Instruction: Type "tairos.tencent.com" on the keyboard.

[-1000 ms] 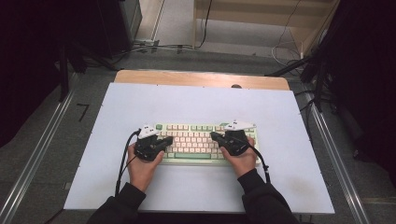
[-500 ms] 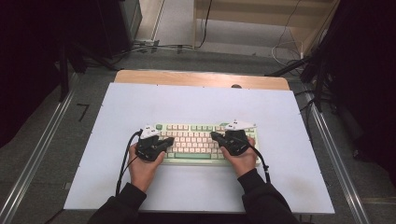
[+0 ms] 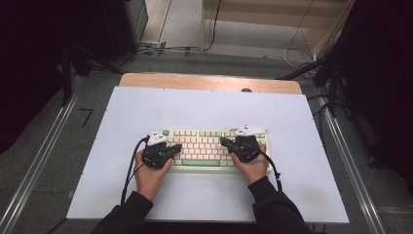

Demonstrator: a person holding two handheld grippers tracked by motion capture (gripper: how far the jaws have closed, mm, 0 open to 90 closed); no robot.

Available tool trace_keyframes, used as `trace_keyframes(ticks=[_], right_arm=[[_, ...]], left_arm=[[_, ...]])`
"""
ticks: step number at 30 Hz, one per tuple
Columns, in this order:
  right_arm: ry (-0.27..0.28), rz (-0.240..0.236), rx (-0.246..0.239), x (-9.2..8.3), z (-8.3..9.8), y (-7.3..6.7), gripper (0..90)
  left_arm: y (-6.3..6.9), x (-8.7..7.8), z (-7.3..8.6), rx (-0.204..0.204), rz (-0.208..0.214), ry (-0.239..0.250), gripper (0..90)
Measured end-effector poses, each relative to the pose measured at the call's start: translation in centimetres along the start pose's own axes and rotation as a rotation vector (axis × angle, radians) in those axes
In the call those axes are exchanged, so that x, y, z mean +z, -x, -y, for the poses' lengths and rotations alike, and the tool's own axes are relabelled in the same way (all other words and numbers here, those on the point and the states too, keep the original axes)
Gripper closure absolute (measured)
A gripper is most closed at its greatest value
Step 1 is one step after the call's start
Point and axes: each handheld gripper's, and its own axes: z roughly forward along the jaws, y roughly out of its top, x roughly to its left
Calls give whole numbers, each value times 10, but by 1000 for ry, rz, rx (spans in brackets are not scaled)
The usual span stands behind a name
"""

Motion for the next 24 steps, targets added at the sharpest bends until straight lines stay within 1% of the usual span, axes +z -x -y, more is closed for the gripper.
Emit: trace_keyframes(ticks=[15,17,18,20,21,24], right_arm=[[2,-2,-4,0,0,0,882],[2,-2,-3,0,0,0,882],[1,-2,-3,0,0,0,882],[2,-1,-3,0,0,0,882],[2,-1,-3,0,0,-1,882],[4,-2,-2,0,0,-1,882]], left_arm=[[1,0,0,7,-6,-3,900],[1,1,0,10,-12,-13,900],[1,2,0,19,-17,-25,900],[3,2,0,20,-21,-30,900],[3,2,-1,27,-24,-32,900],[3,1,0,17,-10,-14,900]])
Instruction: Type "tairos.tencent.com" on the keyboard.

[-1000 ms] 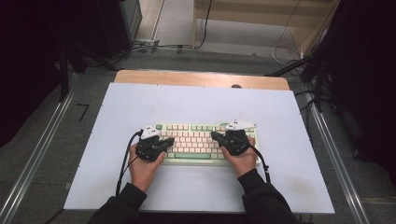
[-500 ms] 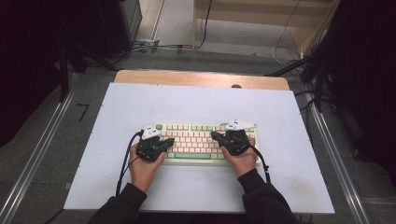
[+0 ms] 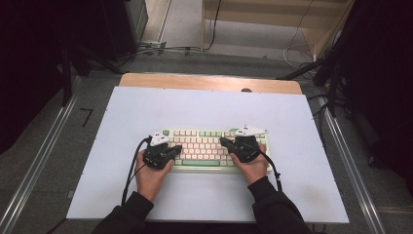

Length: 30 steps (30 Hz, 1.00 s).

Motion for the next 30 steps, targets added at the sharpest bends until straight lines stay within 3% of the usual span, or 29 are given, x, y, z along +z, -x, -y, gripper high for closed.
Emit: trace_keyframes(ticks=[8,30], right_arm=[[1,1,3,-2,0,1,882],[-13,-17,0,-15,11,-3,883]], left_arm=[[-3,-9,-3,-29,17,68,900],[-6,-8,-1,-33,16,67,900]])
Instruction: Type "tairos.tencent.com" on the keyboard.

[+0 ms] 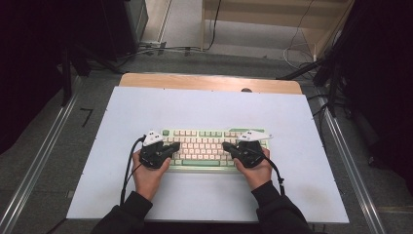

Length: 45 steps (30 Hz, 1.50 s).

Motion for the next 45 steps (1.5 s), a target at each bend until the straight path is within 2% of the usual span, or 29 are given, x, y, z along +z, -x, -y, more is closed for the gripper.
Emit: trace_keyframes(ticks=[14,38,40,45], right_arm=[[-21,-12,-3,-3,9,-5,882],[-64,-7,-19,6,17,-6,882],[-80,1,-27,8,18,-7,882],[-58,-5,-6,5,15,-7,882]], left_arm=[[-1,-1,0,-1,0,0,900],[0,-1,1,-1,0,2,900],[0,-1,1,-2,2,-1,900],[0,-1,1,-3,2,2,900]])
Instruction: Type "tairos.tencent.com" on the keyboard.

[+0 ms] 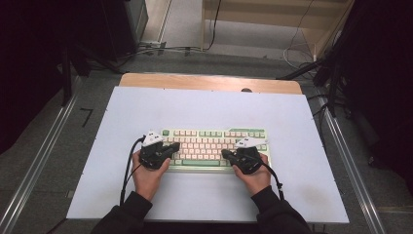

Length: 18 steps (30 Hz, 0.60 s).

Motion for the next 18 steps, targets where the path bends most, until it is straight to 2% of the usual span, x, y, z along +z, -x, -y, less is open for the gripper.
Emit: trace_keyframes(ticks=[7,18], right_arm=[[43,-15,13,-5,-10,0,883],[42,-11,6,-1,-15,-1,882]], left_arm=[[0,1,0,2,1,-4,900],[0,0,0,-4,1,-3,900]])
